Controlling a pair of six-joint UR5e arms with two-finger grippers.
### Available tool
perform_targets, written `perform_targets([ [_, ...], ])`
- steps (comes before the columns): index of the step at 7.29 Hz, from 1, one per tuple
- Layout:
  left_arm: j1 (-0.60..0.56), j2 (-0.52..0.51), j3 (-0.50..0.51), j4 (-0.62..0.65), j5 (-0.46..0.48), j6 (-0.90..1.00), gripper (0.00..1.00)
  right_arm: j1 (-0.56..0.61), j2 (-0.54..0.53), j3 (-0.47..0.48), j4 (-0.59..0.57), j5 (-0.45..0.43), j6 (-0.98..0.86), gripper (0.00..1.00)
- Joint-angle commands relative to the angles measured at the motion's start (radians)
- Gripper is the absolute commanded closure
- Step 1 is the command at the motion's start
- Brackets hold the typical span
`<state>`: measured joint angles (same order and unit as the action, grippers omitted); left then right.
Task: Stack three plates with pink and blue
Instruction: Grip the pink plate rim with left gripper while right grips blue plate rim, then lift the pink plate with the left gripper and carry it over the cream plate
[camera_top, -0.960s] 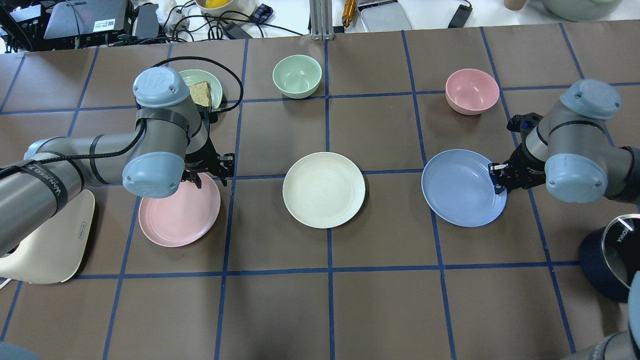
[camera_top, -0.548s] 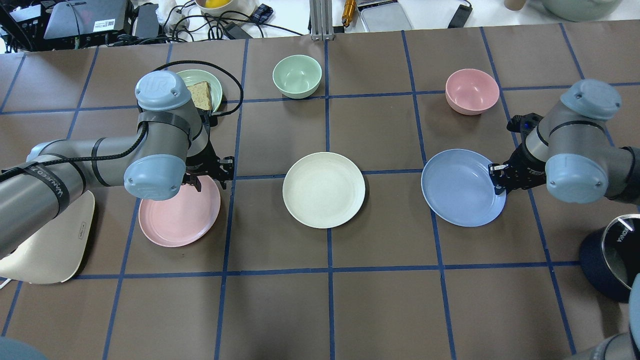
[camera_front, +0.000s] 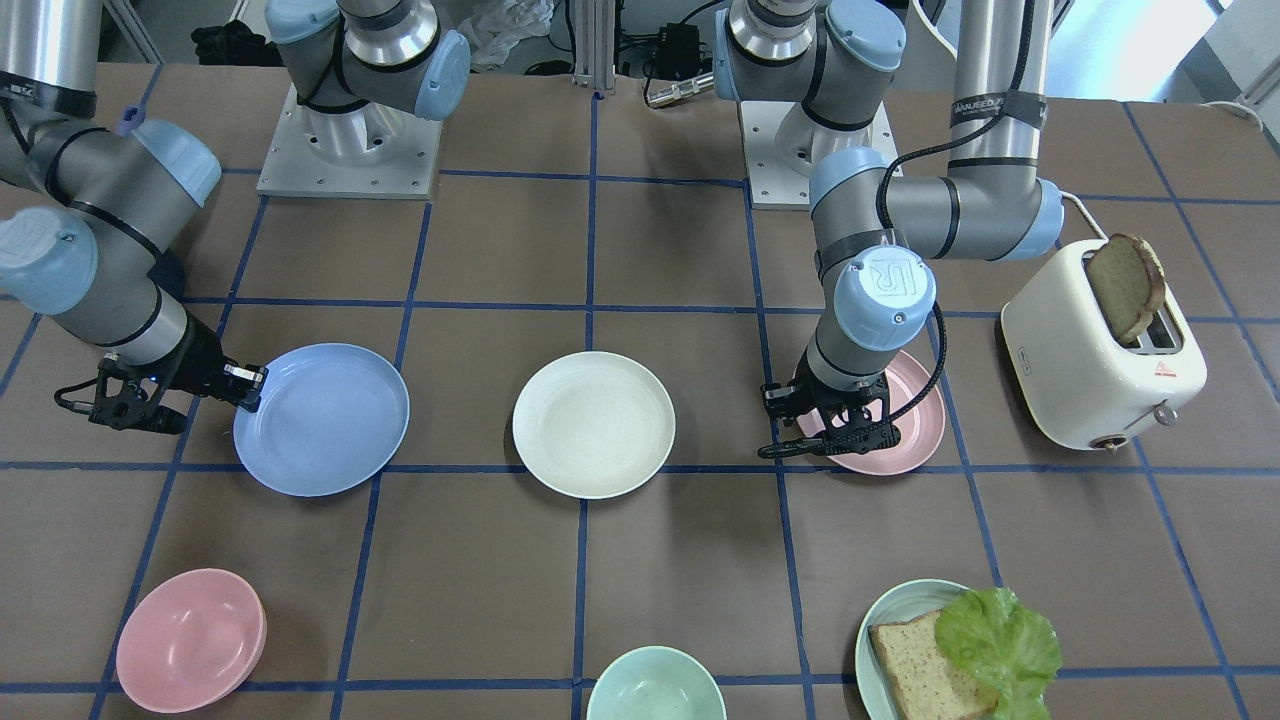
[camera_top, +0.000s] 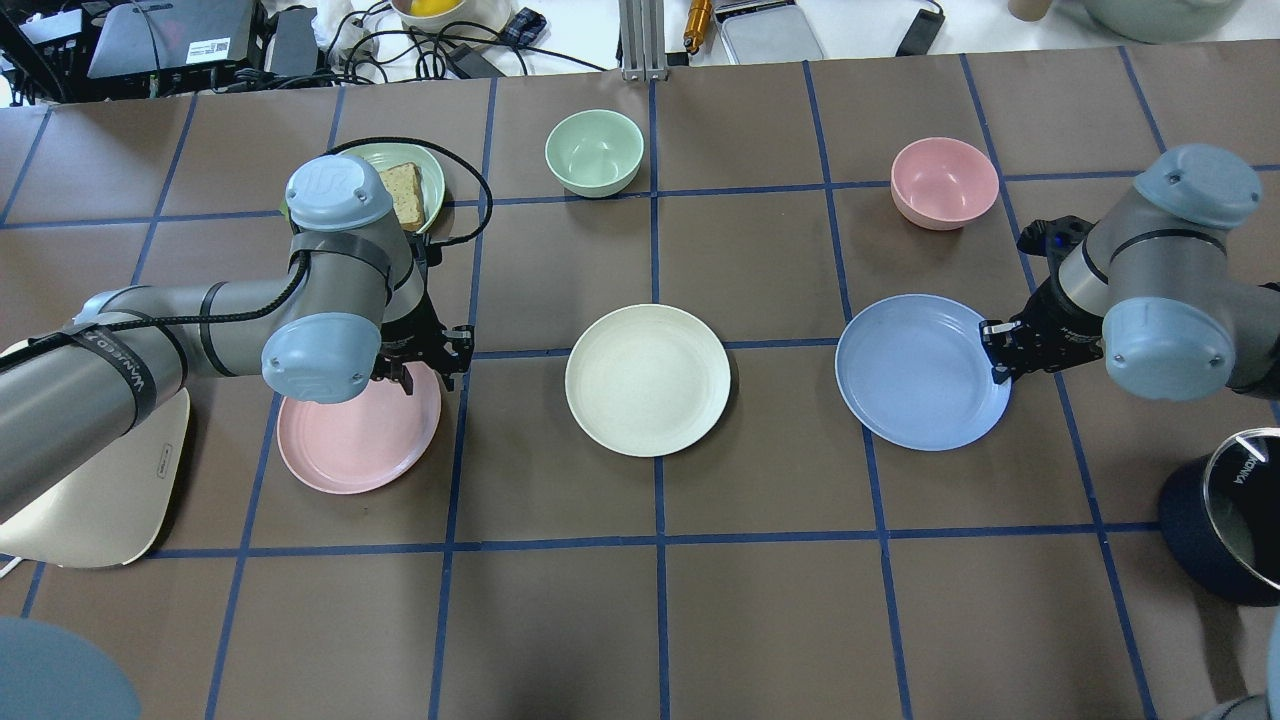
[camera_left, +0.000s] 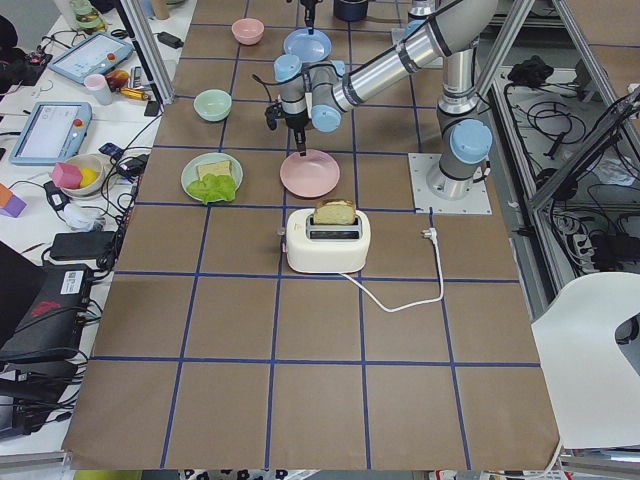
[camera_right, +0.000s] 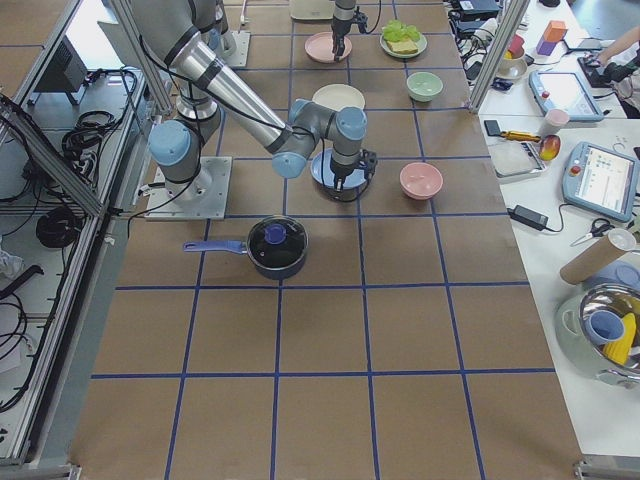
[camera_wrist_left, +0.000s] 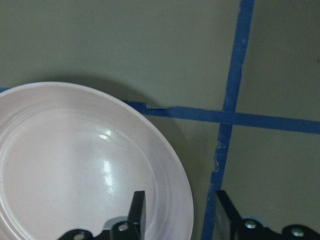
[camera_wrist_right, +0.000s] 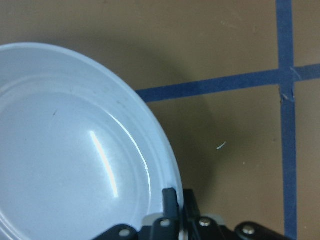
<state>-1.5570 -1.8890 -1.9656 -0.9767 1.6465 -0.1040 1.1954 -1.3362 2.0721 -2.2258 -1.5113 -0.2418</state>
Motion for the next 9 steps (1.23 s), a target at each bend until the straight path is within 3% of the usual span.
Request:
perform_targets([
  [1, 0.0, -0.012, -0.001, 0.0, -0.001, 0.001, 0.52, 0.0, -0.003, -0.003, 0.001, -0.001, -0.02, 1.0],
  [4, 0.002, -0.027, -0.001, 0.0, 0.001, 0.003, 0.62, 0.0, -0.014, -0.009, 0.0, -0.007, -0.114, 1.0],
  [5, 0.005, -0.029, 0.001, 0.0, 0.001, 0.006, 0.85, 0.0, -0.015, -0.036, 0.036, -0.007, -0.16, 1.0],
  [6, 0.005, -0.03, -0.001, -0.002, 0.002, 0.006, 0.99, 0.0, -0.012, -0.073, 0.098, 0.0, -0.168, 1.0],
  [9, 0.002, -0.039, 0.017, -0.003, 0.027, 0.004, 1.0, 0.0, -0.014, -0.098, 0.143, 0.003, -0.171, 1.0],
])
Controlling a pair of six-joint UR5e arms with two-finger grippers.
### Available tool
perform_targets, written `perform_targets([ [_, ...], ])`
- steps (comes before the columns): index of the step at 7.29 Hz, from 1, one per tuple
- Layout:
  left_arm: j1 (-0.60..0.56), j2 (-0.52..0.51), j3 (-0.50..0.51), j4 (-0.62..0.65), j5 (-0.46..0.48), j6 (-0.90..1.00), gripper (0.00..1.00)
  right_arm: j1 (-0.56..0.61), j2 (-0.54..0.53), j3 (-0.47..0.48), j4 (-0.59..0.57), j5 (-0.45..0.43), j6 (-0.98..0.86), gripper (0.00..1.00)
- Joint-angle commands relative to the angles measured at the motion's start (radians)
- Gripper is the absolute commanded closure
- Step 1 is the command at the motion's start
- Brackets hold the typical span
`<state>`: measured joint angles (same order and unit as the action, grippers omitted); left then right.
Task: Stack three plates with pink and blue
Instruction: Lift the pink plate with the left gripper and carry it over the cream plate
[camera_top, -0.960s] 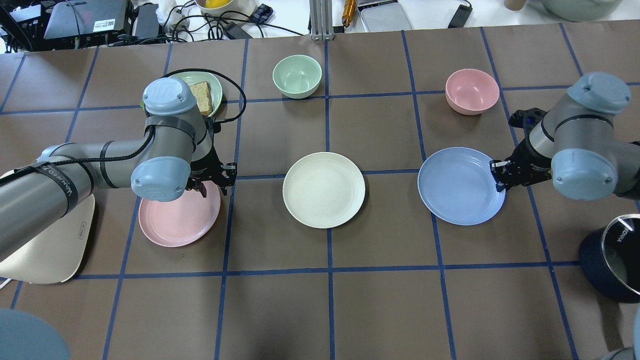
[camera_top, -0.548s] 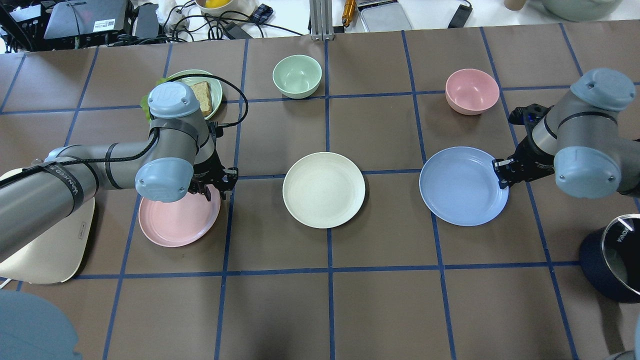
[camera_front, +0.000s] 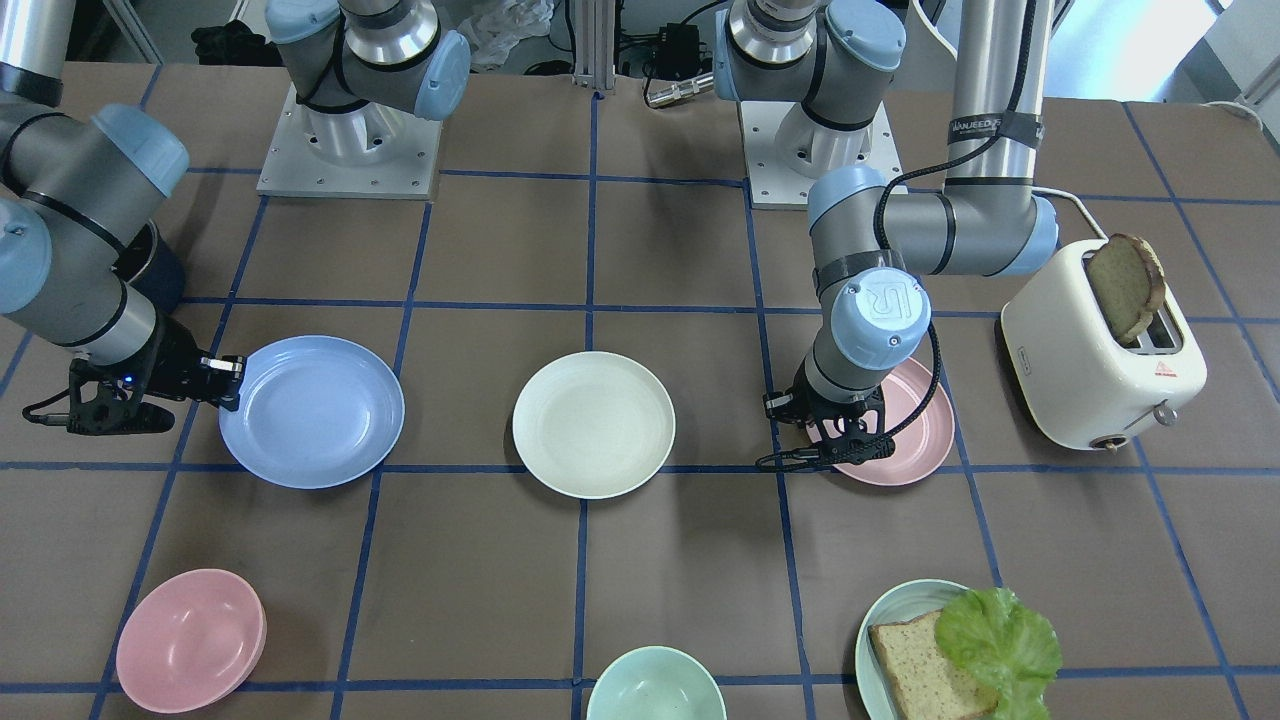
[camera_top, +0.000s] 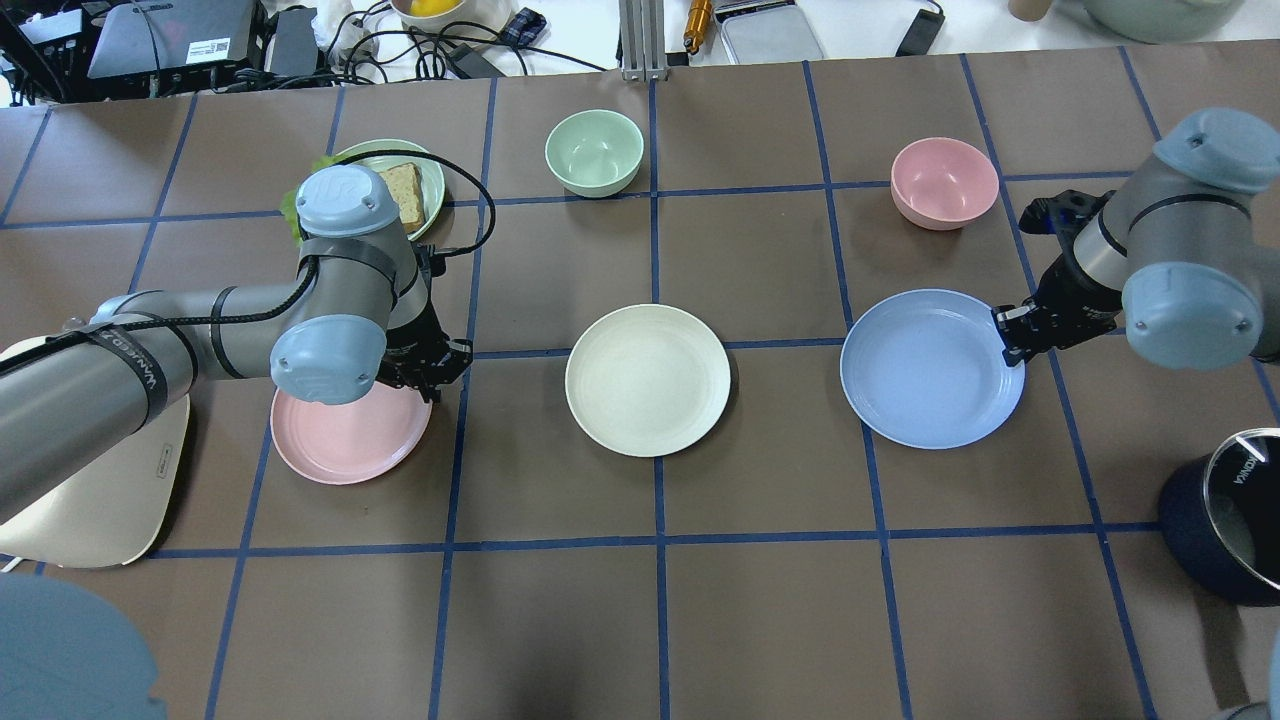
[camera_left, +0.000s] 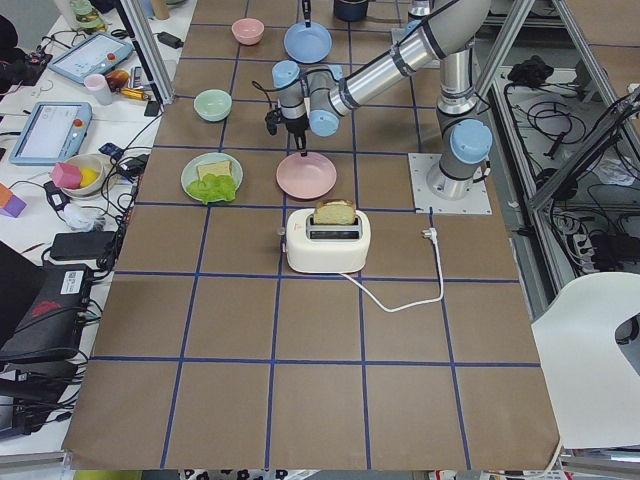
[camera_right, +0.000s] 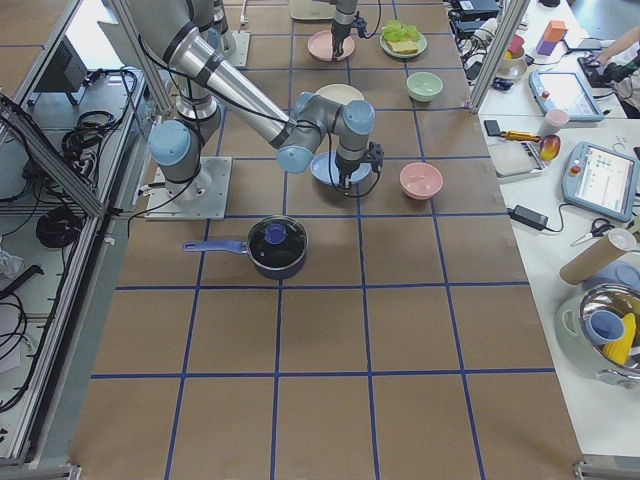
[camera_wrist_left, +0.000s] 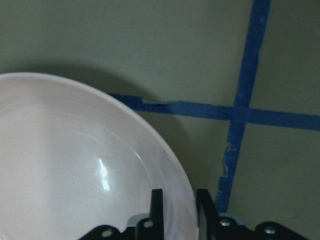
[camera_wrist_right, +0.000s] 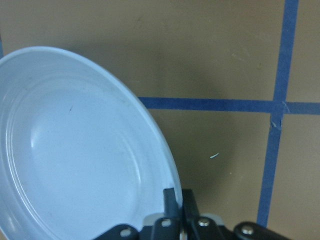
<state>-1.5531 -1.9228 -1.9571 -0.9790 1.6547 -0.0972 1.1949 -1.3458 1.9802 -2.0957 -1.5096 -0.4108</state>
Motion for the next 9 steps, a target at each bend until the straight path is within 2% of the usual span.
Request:
perform_targets([
  [1, -0.019, -0.005, 0.024, -0.013, 0.061, -0.009, 1.0, 0.0, -0.006, -0.007, 0.014, 0.002, -0.003, 1.0],
  [4, -0.076, -0.01, 0.153, -0.162, 0.146, -0.027, 1.0, -0.002, -0.004, -0.03, 0.02, 0.002, -0.022, 1.0],
  [6, -0.084, -0.025, 0.257, -0.284, 0.148, -0.032, 1.0, -0.002, -0.004, -0.032, 0.02, 0.002, -0.022, 1.0],
  [9, -0.178, -0.112, 0.445, -0.398, 0.165, -0.113, 1.0, 0.002, -0.004, -0.072, 0.061, -0.003, -0.02, 1.0],
])
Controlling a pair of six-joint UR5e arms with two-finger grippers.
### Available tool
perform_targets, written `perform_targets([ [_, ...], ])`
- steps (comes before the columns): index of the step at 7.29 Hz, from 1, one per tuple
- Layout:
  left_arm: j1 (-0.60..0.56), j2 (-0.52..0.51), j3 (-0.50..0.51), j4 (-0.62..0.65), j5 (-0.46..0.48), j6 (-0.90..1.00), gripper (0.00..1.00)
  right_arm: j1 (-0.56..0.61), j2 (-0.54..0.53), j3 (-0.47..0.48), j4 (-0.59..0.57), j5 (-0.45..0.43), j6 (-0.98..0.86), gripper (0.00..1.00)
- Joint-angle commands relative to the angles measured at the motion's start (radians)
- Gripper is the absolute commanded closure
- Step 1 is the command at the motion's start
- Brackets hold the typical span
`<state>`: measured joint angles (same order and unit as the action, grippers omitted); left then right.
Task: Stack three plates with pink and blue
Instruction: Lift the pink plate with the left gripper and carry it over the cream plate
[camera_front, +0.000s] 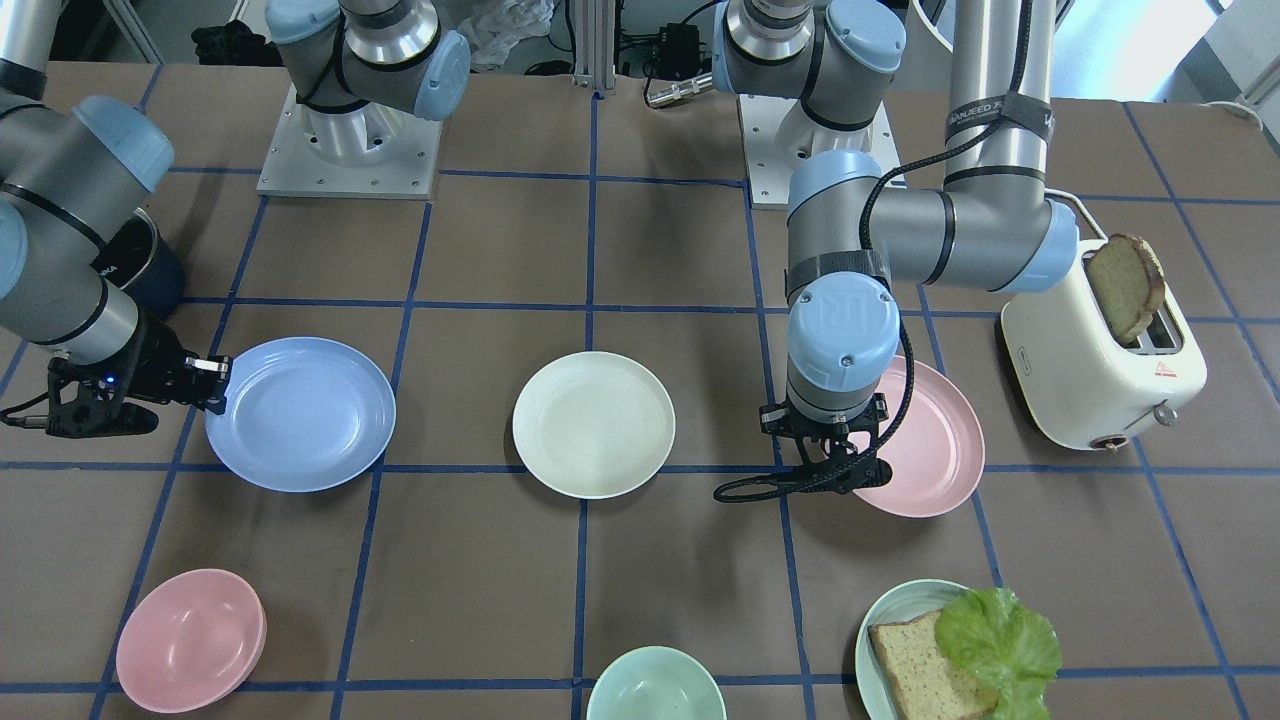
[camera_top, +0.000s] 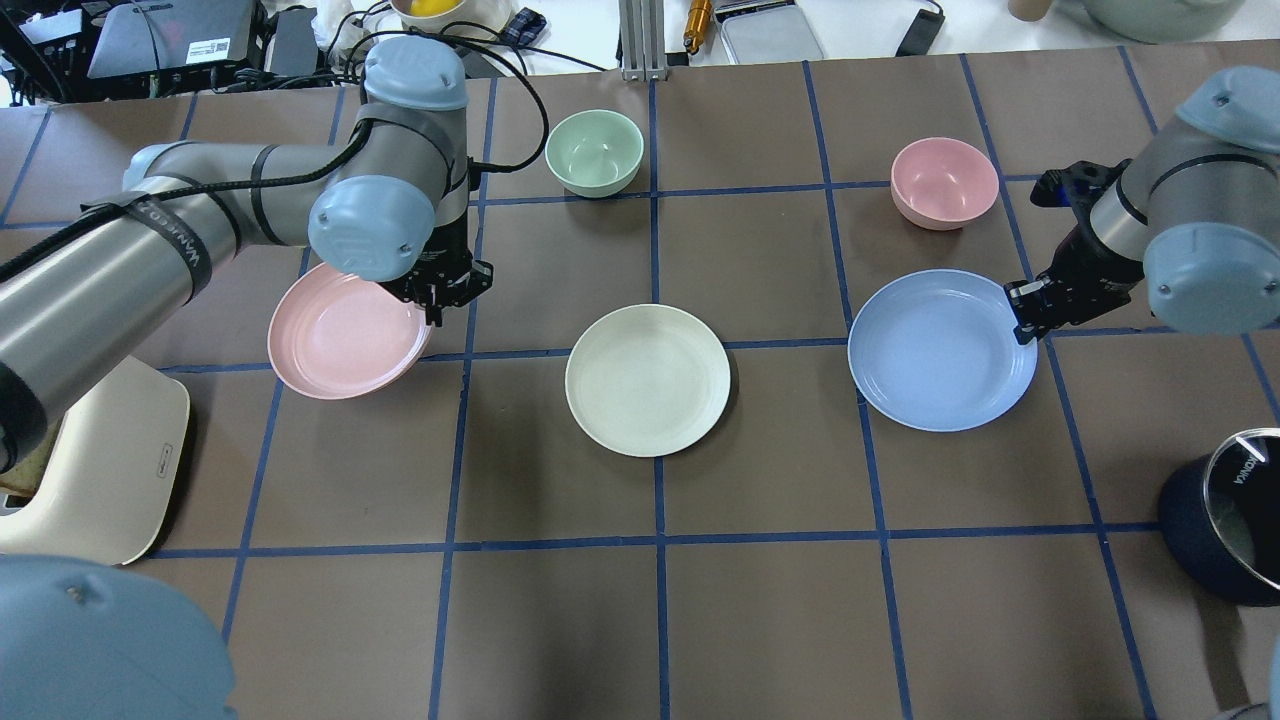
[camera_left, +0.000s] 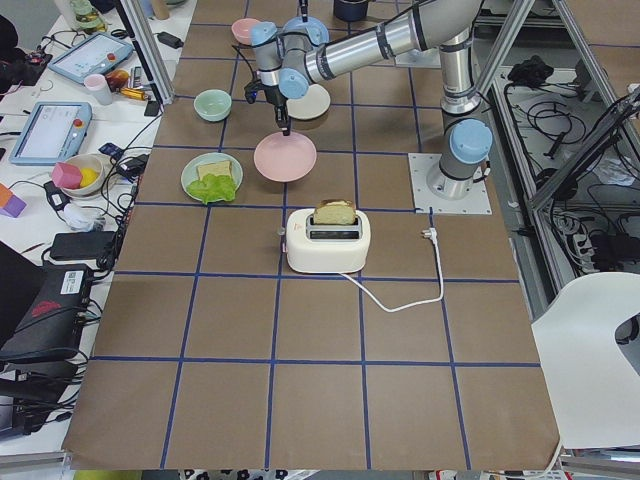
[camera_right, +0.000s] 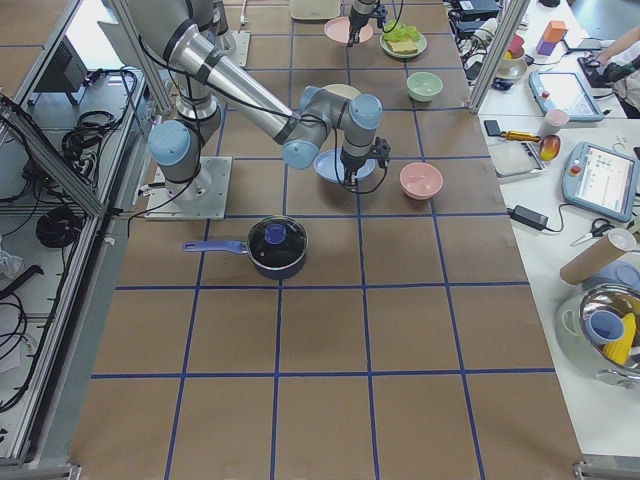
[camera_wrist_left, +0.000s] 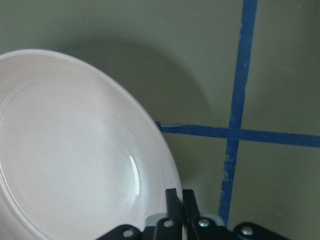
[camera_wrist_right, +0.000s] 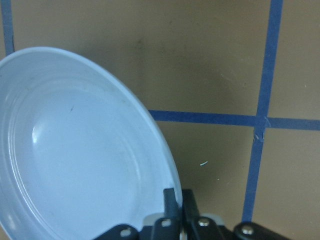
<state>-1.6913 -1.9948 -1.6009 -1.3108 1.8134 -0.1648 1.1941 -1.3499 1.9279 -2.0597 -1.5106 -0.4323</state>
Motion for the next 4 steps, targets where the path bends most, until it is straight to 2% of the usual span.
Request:
perform_targets([
  [1, -0.074, -0.073, 0.161, -0.121, 0.001, -0.091, 1.0, 0.001, 0.0, -0.021, 0.027, -0.003, 0.0, 1.0],
  [2, -0.112, -0.103, 0.218, -0.157, -0.002, -0.157, 1.0, 0.002, 0.0, -0.023, 0.026, -0.003, 0.0, 1.0],
  [4, -0.197, -0.128, 0.262, -0.186, -0.014, -0.272, 1.0, 0.001, 0.0, -0.023, 0.027, -0.002, 0.001, 1.0],
])
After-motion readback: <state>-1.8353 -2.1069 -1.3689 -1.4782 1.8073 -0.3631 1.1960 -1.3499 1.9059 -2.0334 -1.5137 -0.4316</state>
